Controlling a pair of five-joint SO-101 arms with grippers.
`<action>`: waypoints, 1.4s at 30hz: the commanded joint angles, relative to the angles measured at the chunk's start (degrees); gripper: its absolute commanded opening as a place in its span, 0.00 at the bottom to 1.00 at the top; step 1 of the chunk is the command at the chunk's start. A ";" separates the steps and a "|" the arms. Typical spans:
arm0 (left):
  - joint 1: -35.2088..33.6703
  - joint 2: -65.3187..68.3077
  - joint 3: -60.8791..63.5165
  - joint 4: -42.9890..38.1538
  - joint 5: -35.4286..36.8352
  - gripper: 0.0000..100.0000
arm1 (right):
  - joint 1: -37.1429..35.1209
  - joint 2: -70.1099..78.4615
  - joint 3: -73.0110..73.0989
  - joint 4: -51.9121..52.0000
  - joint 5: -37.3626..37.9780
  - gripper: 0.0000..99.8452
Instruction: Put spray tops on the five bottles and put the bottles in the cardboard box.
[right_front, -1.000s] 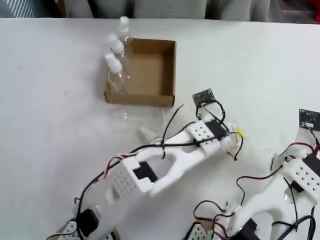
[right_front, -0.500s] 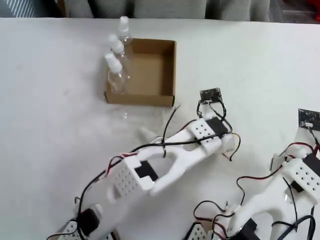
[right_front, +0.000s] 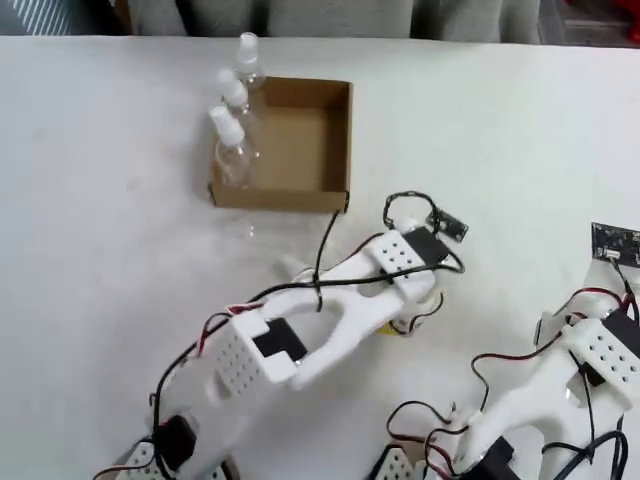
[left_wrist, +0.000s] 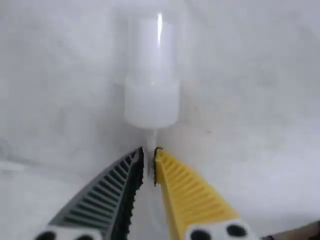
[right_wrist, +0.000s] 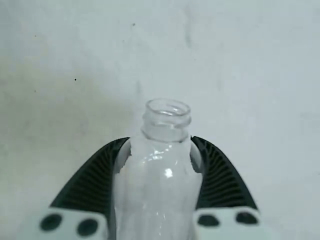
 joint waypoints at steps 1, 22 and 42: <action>-0.92 -5.32 5.19 -6.33 1.32 0.05 | 0.22 -1.98 -0.70 0.48 0.62 0.02; -8.04 -23.16 28.48 -18.37 -8.18 0.15 | 0.22 -1.89 -0.70 0.48 0.62 0.02; -10.51 -28.18 25.76 -7.03 -21.54 0.46 | 0.31 -2.15 2.02 0.04 3.34 0.02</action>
